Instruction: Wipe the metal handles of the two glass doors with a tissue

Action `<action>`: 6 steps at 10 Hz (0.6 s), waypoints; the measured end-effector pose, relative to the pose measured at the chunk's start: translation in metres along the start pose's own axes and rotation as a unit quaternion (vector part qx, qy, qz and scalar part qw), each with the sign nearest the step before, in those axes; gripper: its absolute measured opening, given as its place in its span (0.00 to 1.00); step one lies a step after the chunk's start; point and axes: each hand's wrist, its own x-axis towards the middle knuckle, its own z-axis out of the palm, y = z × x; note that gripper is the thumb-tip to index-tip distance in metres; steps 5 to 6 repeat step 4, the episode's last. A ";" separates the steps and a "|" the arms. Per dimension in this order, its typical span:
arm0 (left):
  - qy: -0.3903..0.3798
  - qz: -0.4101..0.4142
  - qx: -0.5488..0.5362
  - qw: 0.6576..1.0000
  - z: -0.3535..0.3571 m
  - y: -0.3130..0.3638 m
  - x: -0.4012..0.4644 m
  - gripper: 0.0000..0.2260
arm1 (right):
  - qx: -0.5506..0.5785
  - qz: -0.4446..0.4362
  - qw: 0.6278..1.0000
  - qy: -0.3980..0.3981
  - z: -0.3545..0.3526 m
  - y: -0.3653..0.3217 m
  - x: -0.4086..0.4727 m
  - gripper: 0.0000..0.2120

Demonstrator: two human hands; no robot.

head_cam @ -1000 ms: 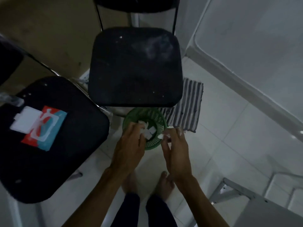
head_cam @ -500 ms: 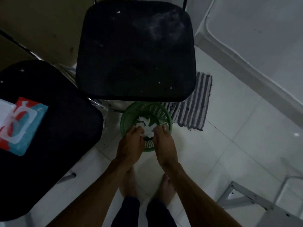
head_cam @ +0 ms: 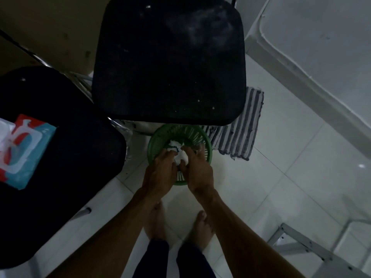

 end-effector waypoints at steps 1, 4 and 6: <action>-0.004 0.001 -0.011 1.000 -0.001 -0.001 0.000 0.18 | -0.025 -0.003 1.000 -0.011 -0.001 0.002 0.001 0.22; 0.009 0.000 -0.018 1.000 -0.016 0.009 -0.002 0.16 | -0.018 -0.030 0.999 0.008 -0.029 -0.016 -0.006 0.21; 0.009 0.000 -0.018 1.000 -0.016 0.009 -0.002 0.16 | -0.018 -0.030 0.999 0.008 -0.029 -0.016 -0.006 0.21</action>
